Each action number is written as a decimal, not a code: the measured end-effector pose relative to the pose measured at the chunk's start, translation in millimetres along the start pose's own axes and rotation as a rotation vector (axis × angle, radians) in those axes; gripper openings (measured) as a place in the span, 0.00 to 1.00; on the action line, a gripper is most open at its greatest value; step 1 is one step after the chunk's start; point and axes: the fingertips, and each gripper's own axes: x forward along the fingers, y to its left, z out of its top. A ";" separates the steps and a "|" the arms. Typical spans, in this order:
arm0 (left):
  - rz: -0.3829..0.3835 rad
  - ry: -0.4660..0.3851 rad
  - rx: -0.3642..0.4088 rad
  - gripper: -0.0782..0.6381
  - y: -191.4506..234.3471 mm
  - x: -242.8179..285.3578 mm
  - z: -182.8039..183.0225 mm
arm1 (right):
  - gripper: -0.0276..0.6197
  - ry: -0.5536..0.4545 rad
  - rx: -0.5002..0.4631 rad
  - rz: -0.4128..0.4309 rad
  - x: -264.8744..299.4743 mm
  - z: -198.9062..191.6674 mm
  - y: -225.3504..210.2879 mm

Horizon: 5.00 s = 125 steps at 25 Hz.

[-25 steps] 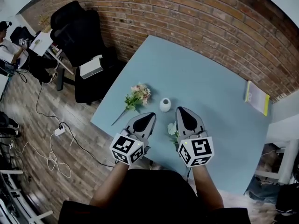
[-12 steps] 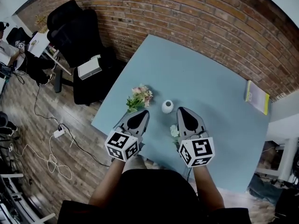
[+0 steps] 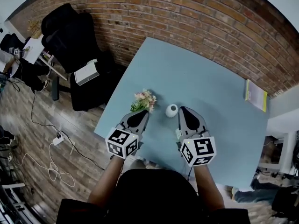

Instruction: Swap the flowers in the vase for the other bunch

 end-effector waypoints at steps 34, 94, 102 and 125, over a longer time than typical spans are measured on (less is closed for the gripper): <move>-0.064 0.334 0.009 0.44 101.4 61.6 -63.3 | 0.06 0.082 0.053 -0.132 55.4 -19.8 -7.4; -0.183 0.833 0.370 0.61 130.2 139.9 -156.5 | 0.06 0.231 0.120 -0.244 84.6 -73.0 -39.9; -0.165 0.837 0.411 0.55 133.8 141.3 -155.9 | 0.06 0.235 0.129 -0.244 84.4 -75.2 -43.0; -0.136 0.811 0.429 0.39 138.0 142.6 -150.3 | 0.06 0.237 0.145 -0.251 80.8 -80.0 -45.8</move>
